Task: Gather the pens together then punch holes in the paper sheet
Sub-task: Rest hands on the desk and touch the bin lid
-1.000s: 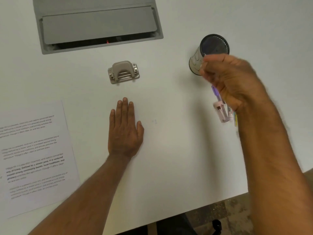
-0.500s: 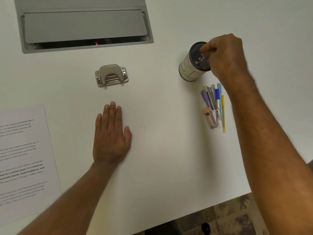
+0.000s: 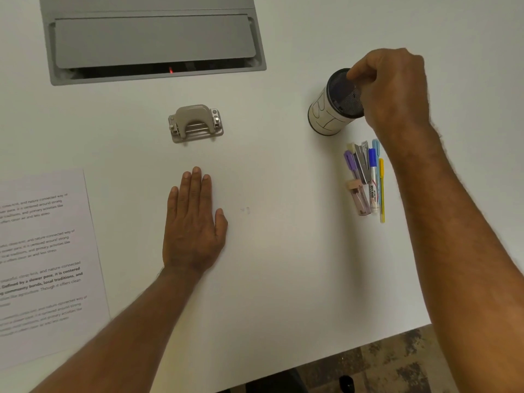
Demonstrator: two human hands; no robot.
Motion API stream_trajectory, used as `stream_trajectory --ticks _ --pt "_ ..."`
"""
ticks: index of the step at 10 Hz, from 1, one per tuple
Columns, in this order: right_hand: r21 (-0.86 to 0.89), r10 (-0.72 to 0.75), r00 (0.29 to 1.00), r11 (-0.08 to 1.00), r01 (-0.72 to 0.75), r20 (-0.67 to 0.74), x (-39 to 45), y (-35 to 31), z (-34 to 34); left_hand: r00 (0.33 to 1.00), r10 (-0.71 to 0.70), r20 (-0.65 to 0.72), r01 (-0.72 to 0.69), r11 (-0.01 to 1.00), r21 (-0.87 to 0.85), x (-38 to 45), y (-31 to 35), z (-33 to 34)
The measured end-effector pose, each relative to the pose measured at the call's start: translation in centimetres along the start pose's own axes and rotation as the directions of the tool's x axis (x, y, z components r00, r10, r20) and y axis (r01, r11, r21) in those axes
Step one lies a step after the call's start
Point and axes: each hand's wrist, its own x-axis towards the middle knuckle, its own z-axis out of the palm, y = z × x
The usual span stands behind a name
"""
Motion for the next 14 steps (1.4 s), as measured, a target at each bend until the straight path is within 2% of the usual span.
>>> stream_trajectory --ticks 2,5,6,7,8,9,10,11,13,14 --pt "-0.058 -0.013 0.997 0.998 0.008 -0.073 -0.2 -0.5 0.2 1.000 -0.006 0.007 0.006 1.000 -0.004 0.1 0.0 0.1" --pt "-0.045 0.024 0.997 0.999 -0.027 -0.077 -1.3 -0.7 0.3 1.000 -0.005 0.005 0.005 1.000 -0.003 0.0 0.0 0.0" --pt "0.021 0.036 0.991 0.999 -0.033 -0.125 -1.9 -1.1 0.2 1.000 -0.007 0.003 0.007 1.000 -0.001 0.0 0.0 0.0" --pt "0.249 0.096 0.974 0.968 -0.043 -0.205 -4.1 -2.6 0.3 1.000 -0.011 0.005 0.011 1.000 -0.008 -0.1 0.0 -0.1" --pt "0.397 0.150 0.973 0.915 -0.068 -0.178 -7.1 -4.3 1.7 1.000 -0.012 0.007 0.012 1.000 -0.004 -0.1 0.1 -0.2" --pt "0.509 0.200 0.979 0.848 -0.149 -0.047 -11.4 -6.0 4.3 1.000 -0.016 0.018 0.016 1.000 -0.009 0.0 0.2 -0.3" --pt "0.516 0.185 0.960 0.813 -0.270 0.211 -18.6 -8.0 8.4 0.999 -0.024 0.042 0.025 1.000 -0.007 0.1 0.2 -0.4" --pt "0.455 0.165 0.945 0.844 -0.284 0.283 -21.7 -8.7 10.2 0.998 -0.029 0.056 0.030 0.999 -0.014 0.0 0.1 -0.4" --pt "0.479 0.144 0.958 0.841 -0.250 0.248 -22.1 -10.2 12.1 0.998 -0.029 0.058 0.030 0.999 -0.021 0.0 0.1 -0.3" --pt "0.554 0.142 0.957 0.790 -0.263 0.251 -20.7 -10.9 12.6 0.998 -0.031 0.051 0.032 0.999 -0.025 0.0 0.1 -0.4"
